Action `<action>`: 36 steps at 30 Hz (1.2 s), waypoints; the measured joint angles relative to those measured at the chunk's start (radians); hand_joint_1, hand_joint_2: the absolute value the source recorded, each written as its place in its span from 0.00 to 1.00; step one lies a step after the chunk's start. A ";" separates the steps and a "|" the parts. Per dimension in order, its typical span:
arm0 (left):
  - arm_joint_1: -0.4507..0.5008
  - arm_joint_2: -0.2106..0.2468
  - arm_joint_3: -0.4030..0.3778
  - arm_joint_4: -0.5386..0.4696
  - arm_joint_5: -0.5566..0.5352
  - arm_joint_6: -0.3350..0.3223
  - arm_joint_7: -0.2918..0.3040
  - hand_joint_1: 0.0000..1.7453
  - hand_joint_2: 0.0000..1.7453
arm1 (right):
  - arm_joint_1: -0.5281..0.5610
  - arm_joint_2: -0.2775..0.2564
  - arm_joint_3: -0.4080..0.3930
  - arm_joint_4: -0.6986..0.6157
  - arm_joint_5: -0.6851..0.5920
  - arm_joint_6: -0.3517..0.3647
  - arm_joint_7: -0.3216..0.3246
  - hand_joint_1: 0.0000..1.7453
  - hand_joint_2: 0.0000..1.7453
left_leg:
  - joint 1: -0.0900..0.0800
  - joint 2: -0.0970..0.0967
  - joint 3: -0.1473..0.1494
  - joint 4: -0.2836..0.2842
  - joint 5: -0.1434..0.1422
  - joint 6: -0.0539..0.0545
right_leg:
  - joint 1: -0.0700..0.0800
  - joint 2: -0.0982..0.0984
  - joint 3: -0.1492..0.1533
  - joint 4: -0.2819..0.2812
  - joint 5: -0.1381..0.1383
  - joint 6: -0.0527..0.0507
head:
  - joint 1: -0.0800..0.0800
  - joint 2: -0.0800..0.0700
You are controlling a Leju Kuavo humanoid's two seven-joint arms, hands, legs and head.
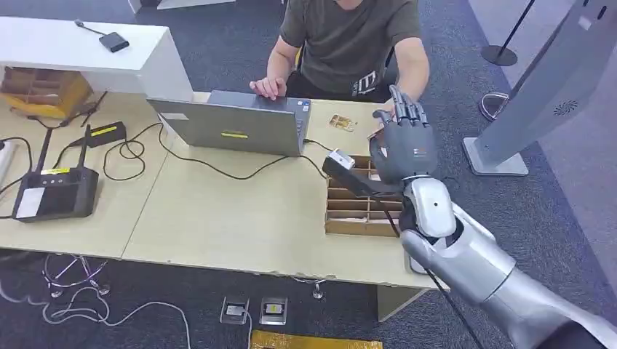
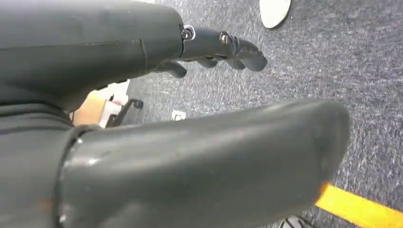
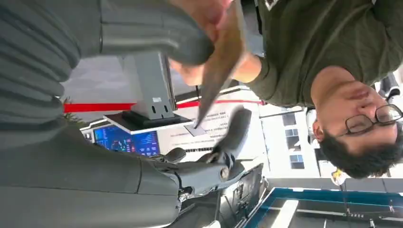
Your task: Pass the card to the sensor for recognition and then transmit it.
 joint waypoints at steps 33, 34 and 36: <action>0.009 0.000 0.000 0.000 0.049 -0.031 0.021 0.00 0.00 | 0.324 -0.376 -0.591 0.092 -0.234 0.138 0.146 0.00 0.00 | 0.000 -0.006 0.001 0.004 -0.001 0.001 | 0.000 -0.007 0.001 -0.003 0.001 0.001 | 0.000 0.000; 0.009 -0.001 0.000 0.000 0.067 -0.023 0.022 0.00 0.00 | 0.364 -0.388 -0.635 0.095 -0.320 0.084 0.142 0.00 0.00 | 0.000 -0.006 -0.001 0.004 -0.001 0.001 | 0.000 -0.008 0.002 -0.003 0.000 0.001 | 0.000 0.000; 0.009 -0.006 0.000 0.000 0.107 0.001 0.022 0.00 0.00 | 0.433 -0.404 -0.704 0.119 -0.465 -0.068 0.113 0.00 0.00 | 0.000 -0.006 -0.002 0.004 -0.001 0.001 | 0.000 -0.008 0.001 -0.003 0.000 0.001 | 0.000 0.000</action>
